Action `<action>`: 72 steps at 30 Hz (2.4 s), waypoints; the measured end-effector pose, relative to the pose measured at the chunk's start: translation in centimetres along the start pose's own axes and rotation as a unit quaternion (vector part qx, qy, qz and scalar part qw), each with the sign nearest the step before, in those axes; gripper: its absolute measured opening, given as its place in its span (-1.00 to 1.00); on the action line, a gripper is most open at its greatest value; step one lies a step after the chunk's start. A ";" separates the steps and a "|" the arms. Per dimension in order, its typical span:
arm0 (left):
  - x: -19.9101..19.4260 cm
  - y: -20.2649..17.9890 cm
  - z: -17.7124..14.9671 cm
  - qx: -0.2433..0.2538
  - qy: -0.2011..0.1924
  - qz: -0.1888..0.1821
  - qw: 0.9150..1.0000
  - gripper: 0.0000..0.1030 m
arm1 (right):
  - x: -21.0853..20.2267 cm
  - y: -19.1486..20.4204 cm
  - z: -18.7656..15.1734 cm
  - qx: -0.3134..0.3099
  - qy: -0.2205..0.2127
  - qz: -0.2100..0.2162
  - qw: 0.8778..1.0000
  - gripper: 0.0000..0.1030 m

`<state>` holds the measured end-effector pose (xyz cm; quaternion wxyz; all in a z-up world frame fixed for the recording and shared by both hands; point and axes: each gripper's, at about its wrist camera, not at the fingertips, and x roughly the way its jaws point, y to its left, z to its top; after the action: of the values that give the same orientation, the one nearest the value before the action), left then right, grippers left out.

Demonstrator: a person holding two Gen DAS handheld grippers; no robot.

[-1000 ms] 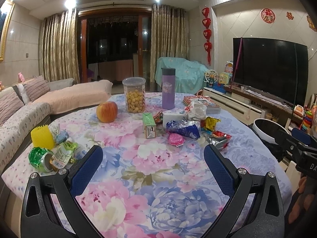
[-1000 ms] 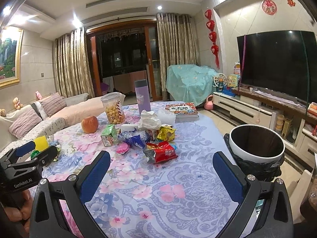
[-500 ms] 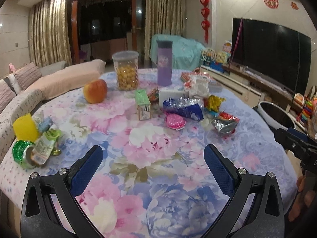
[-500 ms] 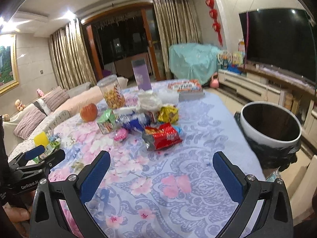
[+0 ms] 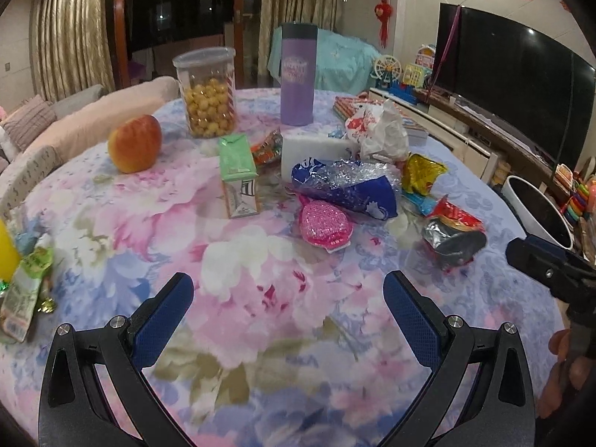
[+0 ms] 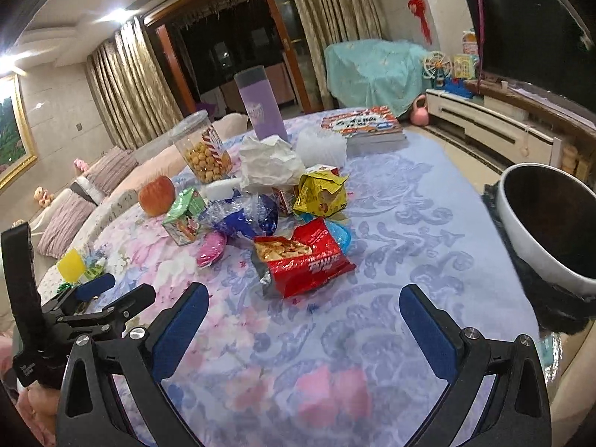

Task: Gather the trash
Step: 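Grasp the pink packet with the left tool while the right tool grasps the red chip bag, then carry the pink packet and red chip bag over the white bin with both tools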

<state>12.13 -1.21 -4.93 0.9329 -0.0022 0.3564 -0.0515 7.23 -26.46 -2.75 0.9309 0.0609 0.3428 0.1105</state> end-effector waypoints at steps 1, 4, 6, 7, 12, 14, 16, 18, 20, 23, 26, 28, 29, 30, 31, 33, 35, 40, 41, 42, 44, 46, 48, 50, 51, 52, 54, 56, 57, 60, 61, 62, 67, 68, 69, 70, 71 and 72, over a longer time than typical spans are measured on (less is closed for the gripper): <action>0.6 0.0 0.2 -0.001 0.006 -0.004 1.000 1.00 | 0.5 0.0 0.1 -0.003 0.004 0.002 1.000 0.91; 2.1 -0.1 0.7 -0.001 0.021 -0.011 1.000 1.00 | 2.5 -0.2 0.3 -0.005 0.027 0.007 1.000 0.82; 3.3 -0.3 1.2 -0.005 0.033 -0.019 0.999 1.00 | 3.5 -0.5 0.4 -0.007 0.041 0.005 0.999 0.67; 3.7 -0.3 1.4 -0.007 0.037 -0.024 0.999 1.00 | 4.1 -0.7 0.5 -0.006 0.049 0.005 0.999 0.56; 6.1 -1.5 2.8 0.003 0.045 -0.018 0.999 0.99 | 5.6 -1.7 0.6 0.007 0.063 0.016 0.998 0.01; 6.8 -1.8 3.1 0.006 0.049 -0.018 0.999 0.80 | 5.9 -2.0 0.6 0.009 0.065 0.020 0.998 -0.30; 7.8 -2.2 3.3 0.013 0.060 -0.016 0.998 0.34 | 5.9 -2.3 0.5 0.012 0.064 0.023 0.998 -0.44; 8.8 -2.2 3.2 0.012 0.084 -0.024 0.996 -0.18 | 5.7 -2.4 0.4 0.014 0.059 0.028 0.998 -0.56; 8.5 -1.9 3.1 0.006 0.081 -0.029 0.996 -0.17 | 5.7 -2.5 0.4 0.018 0.057 0.031 0.998 -0.85; 7.1 -1.8 2.8 0.008 0.066 -0.030 0.997 -0.17 | 5.6 -2.7 0.2 0.025 0.056 0.037 0.997 -0.88; 5.6 -2.1 1.6 0.009 0.068 -0.039 0.997 -0.17 | 5.0 -2.8 -0.1 0.029 0.053 0.042 0.997 -0.90; 4.5 -2.5 0.6 0.013 0.067 -0.046 0.997 -0.17 | 4.4 -2.8 -0.3 0.031 0.049 0.044 0.997 -0.91; 4.0 -2.7 0.2 0.016 0.066 -0.050 0.996 -0.17 | 4.0 -2.9 -0.5 0.031 0.047 0.044 0.997 -0.91; 3.3 -3.1 -0.3 0.021 0.065 -0.056 0.996 -0.17 | 3.6 -3.0 -0.7 0.032 0.046 0.045 0.997 -0.91; 2.9 -3.4 -0.6 0.023 0.065 -0.060 0.996 -0.17 | 3.2 -3.0 -0.8 0.034 0.045 0.046 0.997 -0.92; 1.9 -4.2 -1.2 0.028 0.063 -0.076 0.995 -0.18 | 2.3 -3.3 -1.2 0.037 0.040 0.043 0.998 -0.93; 1.1 -5.1 -1.4 0.036 0.058 -0.088 0.994 -0.18 | 1.6 -3.7 -1.4 0.042 0.035 0.040 0.998 -0.93; -0.9 -8.2 -1.0 0.059 0.040 -0.126 0.990 -0.18 | -0.6 -5.0 -1.6 0.060 0.019 0.031 0.998 -0.93; -1.3 -8.7 -1.0 0.063 0.036 -0.132 0.989 -0.18 | -1.1 -5.3 -1.7 0.063 0.015 0.028 0.998 -0.93; -1.6 -9.5 -0.9 0.068 0.032 -0.141 0.987 -0.18 | -1.5 -5.6 -1.7 0.066 0.011 0.026 0.997 -0.93; -2.3 -10.6 -0.9 0.077 0.028 -0.150 0.985 -0.18 | -2.4 -6.3 -1.8 0.073 0.004 0.021 0.997 -0.93; -2.6 -11.9 -0.8 0.087 0.027 -0.159 0.983 -0.18 | -3.3 -7.3 -1.9 0.082 -0.003 0.015 0.996 -0.93; -2.7 -13.0 -0.7 0.096 0.026 -0.164 0.981 -0.18 | -4.0 -8.1 -2.0 0.089 -0.009 0.009 0.996 -0.93; -2.7 -14.2 -0.6 0.104 0.026 -0.172 0.979 -0.18 | -4.8 -9.1 -2.1 0.098 -0.015 0.003 0.995 -0.93; -2.8 -14.7 -0.5 0.107 0.026 -0.175 0.978 -0.18 | -5.1 -9.6 -2.1 0.101 -0.017 -0.002 0.995 -0.93; -2.9 -15.1 -0.5 0.110 0.026 -0.178 0.978 -0.18 | -5.4 -10.0 -2.1 0.105 -0.019 -0.004 0.994 -0.93; -3.0 -16.3 -0.3 0.118 0.027 -0.186 0.975 -0.18 | -6.0 -11.0 -2.2 0.112 -0.024 -0.011 0.993 -0.93; -2.7 -17.1 -0.1 0.126 0.026 -0.191 0.973 -0.18 | -6.7 -12.0 -2.2 0.120 -0.029 -0.017 0.992 -0.93; -2.7 -17.5 0.0 0.129 0.026 -0.194 0.972 -0.18 | -6.9 -12.4 -2.2 0.123 -0.031 -0.021 0.992 -0.93; -2.6 -19.0 0.3 0.140 0.025 -0.205 0.968 -0.18 | -7.7 -13.8 -2.3 0.134 -0.038 -0.033 0.990 -0.93; -2.7 -19.3 0.4 0.143 0.024 -0.207 0.968 -0.18 | -8.0 -14.3 -2.3 0.138 -0.040 -0.036 0.989 -0.93; -2.7 -19.8 0.5 0.146 0.024 -0.209 0.967 -0.18 | -8.1 -14.8 -2.2 0.143 -0.041 -0.038 0.988 -0.93; -2.6 -21.7 1.1 0.159 0.024 -0.221 0.962 -0.18 | -9.0 -16.8 -2.2 0.156 -0.048 -0.053 0.985 -0.93; -2.5 -21.9 1.2 0.159 0.024 -0.224 0.961 -0.18 | -9.2 -17.2 -2.2 0.158 -0.049 -0.057 0.985 -0.93; -2.4 -22.3 1.4 0.162 0.024 -0.226 0.960 -0.18 | -9.2 -17.6 -2.2 0.160 -0.049 -0.058 0.984 -0.93; -2.3 -22.6 1.5 0.165 0.024 -0.227 0.959 -0.18 | -9.3 -17.9 -2.2 0.162 -0.049 -0.060 0.984 -0.93; -2.1 -22.9 1.6 0.167 0.024 -0.229 0.959 -0.18 | -9.4 -18.3 -2.1 0.165 -0.049 -0.063 0.983 -0.93; -2.0 -23.4 1.7 0.169 0.025 -0.230 0.958 -0.18 | -9.4 -18.6 -2.0 0.165 -0.049 -0.067 0.983 -0.93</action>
<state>9.63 -24.36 -1.37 0.8734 0.0743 0.3556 -0.3244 2.03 -46.70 -1.94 0.9289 0.1963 0.3136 -0.0130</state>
